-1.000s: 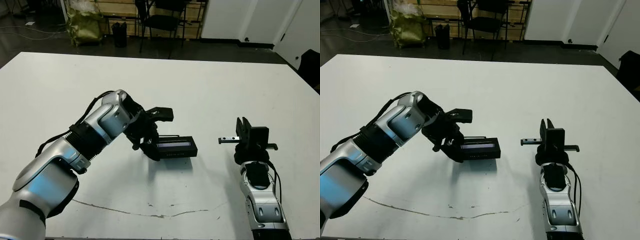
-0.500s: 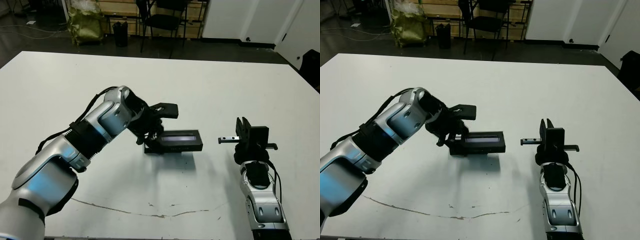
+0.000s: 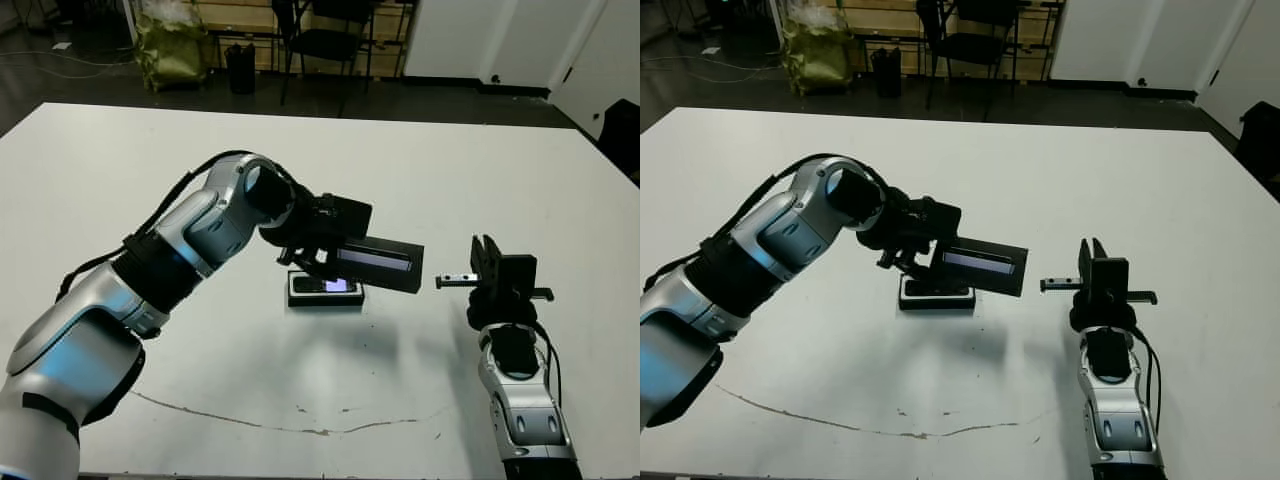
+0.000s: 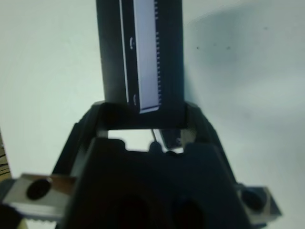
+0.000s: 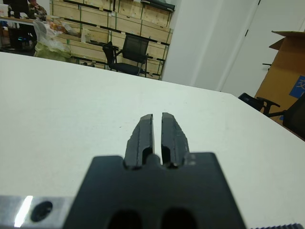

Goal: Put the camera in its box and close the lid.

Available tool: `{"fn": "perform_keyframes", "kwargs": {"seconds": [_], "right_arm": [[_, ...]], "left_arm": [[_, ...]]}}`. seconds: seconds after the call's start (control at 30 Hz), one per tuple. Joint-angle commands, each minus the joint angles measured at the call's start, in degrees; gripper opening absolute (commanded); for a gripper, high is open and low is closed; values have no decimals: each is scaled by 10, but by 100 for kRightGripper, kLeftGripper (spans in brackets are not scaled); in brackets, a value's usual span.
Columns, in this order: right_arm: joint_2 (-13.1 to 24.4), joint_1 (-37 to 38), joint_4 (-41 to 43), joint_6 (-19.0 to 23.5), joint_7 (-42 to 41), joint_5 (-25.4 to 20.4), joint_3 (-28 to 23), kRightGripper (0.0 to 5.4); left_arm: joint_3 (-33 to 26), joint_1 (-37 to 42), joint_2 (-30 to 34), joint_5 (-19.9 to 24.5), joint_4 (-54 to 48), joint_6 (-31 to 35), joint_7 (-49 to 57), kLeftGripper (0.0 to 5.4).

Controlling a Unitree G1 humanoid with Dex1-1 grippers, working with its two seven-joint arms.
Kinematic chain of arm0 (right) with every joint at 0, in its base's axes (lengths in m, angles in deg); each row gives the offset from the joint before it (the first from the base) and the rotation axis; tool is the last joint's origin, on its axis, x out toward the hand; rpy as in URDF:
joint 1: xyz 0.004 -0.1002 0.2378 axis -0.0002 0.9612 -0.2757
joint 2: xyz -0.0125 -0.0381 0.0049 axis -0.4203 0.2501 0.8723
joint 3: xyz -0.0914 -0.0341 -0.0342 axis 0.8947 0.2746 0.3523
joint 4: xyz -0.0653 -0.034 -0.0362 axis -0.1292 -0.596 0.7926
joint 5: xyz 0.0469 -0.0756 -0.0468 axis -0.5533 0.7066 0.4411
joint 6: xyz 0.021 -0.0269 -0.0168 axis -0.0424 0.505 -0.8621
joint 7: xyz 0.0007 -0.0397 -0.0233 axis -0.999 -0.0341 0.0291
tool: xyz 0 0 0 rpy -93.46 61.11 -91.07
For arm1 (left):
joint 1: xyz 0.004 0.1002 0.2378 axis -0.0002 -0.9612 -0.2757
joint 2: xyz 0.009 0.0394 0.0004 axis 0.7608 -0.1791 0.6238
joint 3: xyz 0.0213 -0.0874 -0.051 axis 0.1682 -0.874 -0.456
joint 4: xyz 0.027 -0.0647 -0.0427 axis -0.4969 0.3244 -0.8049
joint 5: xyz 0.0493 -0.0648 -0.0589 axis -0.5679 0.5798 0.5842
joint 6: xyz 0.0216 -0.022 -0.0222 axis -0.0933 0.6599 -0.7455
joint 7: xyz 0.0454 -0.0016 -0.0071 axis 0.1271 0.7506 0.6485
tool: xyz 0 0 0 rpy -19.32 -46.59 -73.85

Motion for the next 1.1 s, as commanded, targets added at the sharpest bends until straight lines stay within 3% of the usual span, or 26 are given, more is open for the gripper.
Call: {"fn": "perform_keyframes", "kwargs": {"seconds": [0.03, 0.2, 0.37, 0.47, 0.67, 0.9, 1.1], "right_arm": [[3, 5, -8, 1, 2, 1, -3, 0], [2, 2, -16, -8, 1, -1, -4, 0], [4, 0, -20, -16, 2, 1, -3, 0], [2, 0, -12, 1, 2, 1, -3, 0], [3, -2, -24, -21, 1, -2, -3, 0], [0, 3, -3, 7, 2, 1, -1, 0], [-1, 4, -15, -16, 4, 0, -3, 0]], "left_arm": [[10, 6, -2, -8, 25, -2, -19, 242], [26, 21, -10, -26, 53, 29, -51, 242], [27, 31, -20, -24, 100, 18, -75, 242], [26, 34, -25, -28, 116, 22, -79, 242], [22, 30, -36, -41, 131, 41, -60, 242], [27, 23, -46, -66, 125, 46, -25, 242], [26, 11, -54, -94, 95, 86, 15, 242]]}}
